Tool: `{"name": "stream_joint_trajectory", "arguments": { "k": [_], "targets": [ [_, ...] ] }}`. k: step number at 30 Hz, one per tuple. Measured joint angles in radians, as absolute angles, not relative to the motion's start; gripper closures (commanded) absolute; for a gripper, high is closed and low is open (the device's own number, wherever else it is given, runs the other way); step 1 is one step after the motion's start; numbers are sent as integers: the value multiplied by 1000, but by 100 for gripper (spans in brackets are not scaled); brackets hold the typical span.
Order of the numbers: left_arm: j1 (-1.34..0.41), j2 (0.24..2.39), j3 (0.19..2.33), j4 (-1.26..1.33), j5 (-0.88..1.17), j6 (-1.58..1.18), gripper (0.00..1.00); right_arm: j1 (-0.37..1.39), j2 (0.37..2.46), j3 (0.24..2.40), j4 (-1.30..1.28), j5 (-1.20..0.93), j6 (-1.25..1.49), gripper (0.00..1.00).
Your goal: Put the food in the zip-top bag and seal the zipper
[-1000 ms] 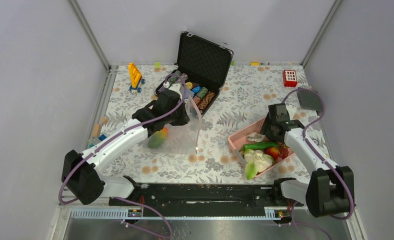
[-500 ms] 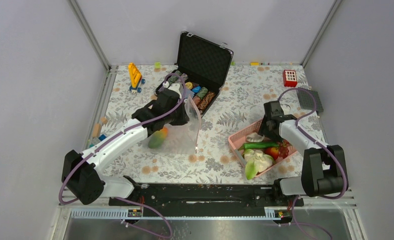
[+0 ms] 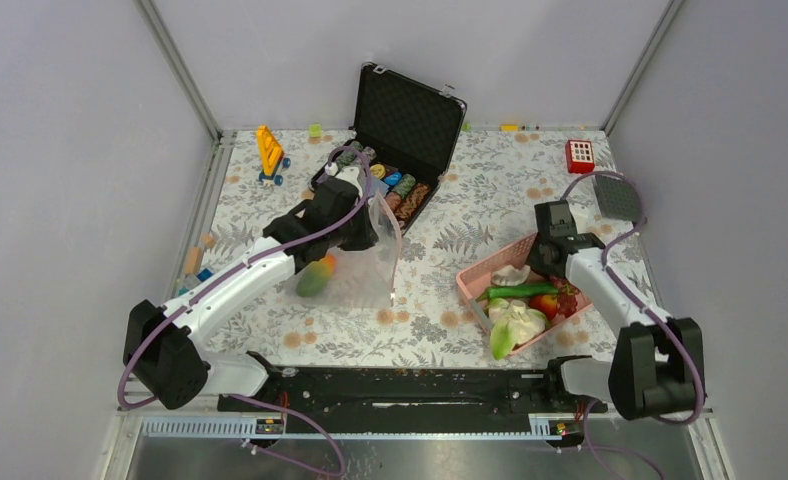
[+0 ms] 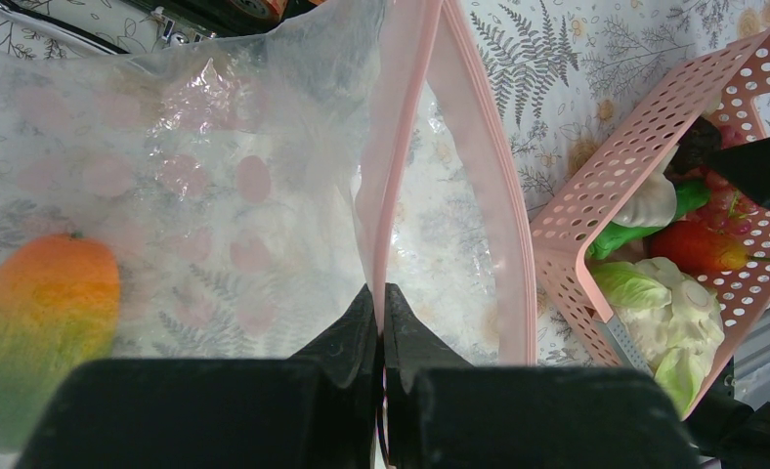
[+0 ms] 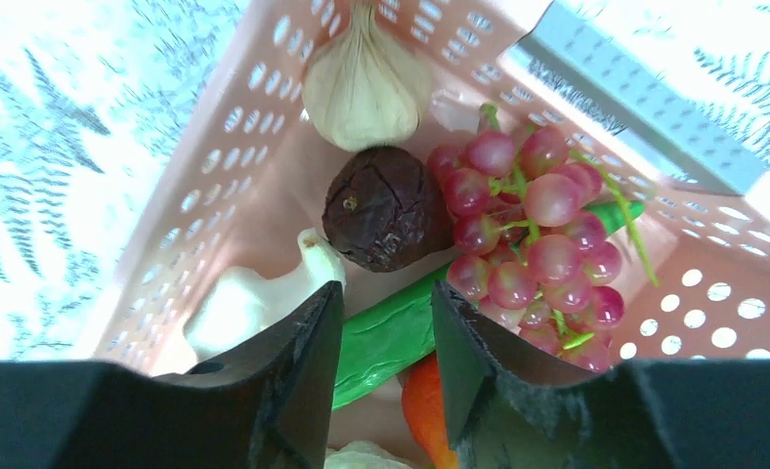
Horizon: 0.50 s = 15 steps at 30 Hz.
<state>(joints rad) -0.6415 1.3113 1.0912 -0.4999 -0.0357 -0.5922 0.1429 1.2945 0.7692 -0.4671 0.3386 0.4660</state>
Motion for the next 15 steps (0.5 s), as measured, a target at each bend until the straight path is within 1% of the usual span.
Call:
{"name": "stream_joint_trajectory", "arguments": {
  "k": [2, 5, 6, 10, 13, 15],
  "targets": [
    [-641, 1311, 1091, -500, -36, -592, 100, 143, 1233, 769, -465, 352, 464, 48],
    [-641, 1311, 1091, -500, -36, -593, 100, 143, 1206, 769, -463, 360, 465, 42],
    [-641, 1311, 1091, -500, -36, -592, 100, 143, 1208, 769, -461, 363, 465, 41],
    [-641, 1311, 1091, -500, -36, -592, 100, 142, 1268, 770, -455, 369, 464, 37],
    [-641, 1311, 1091, -500, -36, -592, 100, 138, 1356, 783, -445, 365, 463, 37],
    [-641, 1311, 1091, -500, -36, -592, 100, 130, 1414, 807, -442, 355, 464, 35]
  ]
}}
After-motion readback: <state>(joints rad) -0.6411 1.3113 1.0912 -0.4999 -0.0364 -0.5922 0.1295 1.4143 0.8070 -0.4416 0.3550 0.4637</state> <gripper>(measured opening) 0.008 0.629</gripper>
